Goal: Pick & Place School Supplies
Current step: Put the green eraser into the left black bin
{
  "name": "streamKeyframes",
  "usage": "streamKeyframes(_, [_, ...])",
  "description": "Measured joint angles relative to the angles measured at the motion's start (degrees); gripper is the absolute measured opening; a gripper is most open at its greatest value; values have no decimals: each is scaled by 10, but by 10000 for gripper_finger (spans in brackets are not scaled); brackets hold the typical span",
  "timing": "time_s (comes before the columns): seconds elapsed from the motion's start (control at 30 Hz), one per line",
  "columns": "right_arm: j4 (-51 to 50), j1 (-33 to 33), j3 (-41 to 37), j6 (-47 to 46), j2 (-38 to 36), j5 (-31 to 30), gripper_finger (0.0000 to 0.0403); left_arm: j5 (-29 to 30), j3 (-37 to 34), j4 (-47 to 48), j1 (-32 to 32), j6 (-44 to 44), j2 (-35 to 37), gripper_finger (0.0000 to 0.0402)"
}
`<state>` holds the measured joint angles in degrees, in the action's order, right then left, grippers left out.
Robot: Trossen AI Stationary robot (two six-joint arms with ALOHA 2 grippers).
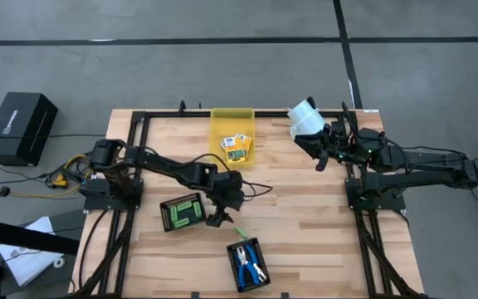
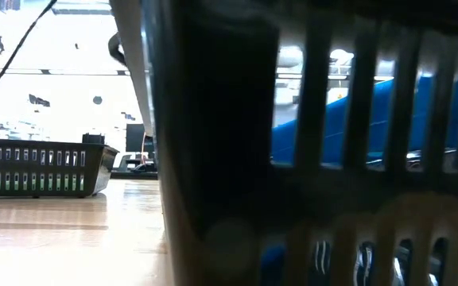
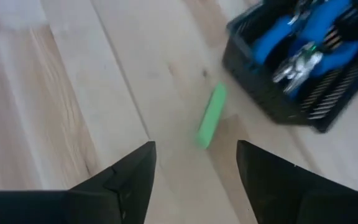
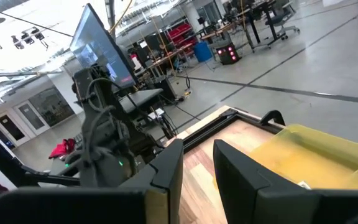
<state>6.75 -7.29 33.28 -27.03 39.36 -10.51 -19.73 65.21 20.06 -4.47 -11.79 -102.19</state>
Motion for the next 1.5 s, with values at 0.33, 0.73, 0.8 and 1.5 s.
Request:
streamKeyframes(0.33, [2, 0, 0, 0, 1, 0, 82, -2, 43, -12, -7, -20, -79, 214])
streamKeyframes(0.73, [-9, 1, 0, 0, 1, 1, 82, -11, 54, -17, -40, -30, -83, 212])
streamKeyframes(0.8, [-9, 1, 0, 0, 1, 1, 82, -11, 54, -17, -46, -30, -83, 213])
streamKeyframes(1.5, [-20, 1, 0, 0, 1, 2, 82, -14, 58, -44, -52, -29, -141, 212])
